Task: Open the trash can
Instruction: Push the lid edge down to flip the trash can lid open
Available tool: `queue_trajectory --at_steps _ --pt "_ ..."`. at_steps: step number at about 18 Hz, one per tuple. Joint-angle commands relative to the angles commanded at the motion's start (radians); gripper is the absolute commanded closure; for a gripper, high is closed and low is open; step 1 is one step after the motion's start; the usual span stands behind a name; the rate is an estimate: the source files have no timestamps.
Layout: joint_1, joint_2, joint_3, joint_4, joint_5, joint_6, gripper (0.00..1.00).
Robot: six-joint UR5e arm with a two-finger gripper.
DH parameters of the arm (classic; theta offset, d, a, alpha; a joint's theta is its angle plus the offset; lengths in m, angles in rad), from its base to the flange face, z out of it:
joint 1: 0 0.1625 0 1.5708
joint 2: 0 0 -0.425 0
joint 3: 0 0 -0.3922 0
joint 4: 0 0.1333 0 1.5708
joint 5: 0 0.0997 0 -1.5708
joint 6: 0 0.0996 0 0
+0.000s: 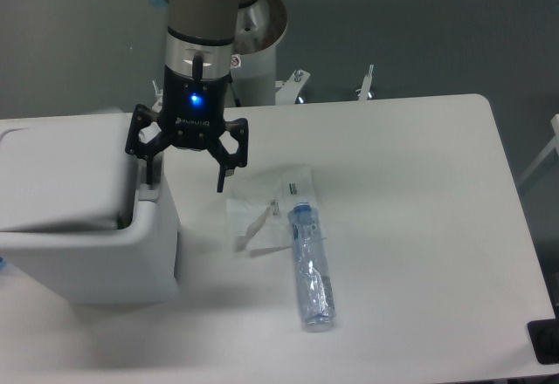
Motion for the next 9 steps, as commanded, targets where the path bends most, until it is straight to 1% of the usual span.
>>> queue_trajectory --at_steps 3,5,6,9 --pt "0.0 -0.003 0.006 0.0 -0.002 -0.003 0.0" --pt "0.002 0.005 0.031 0.0 -0.006 -0.015 0.0" --pt "0.002 0.014 0.053 -0.002 -0.009 -0.037 0.0" --pt "0.011 0.043 0.066 -0.002 0.005 -0.023 0.0"
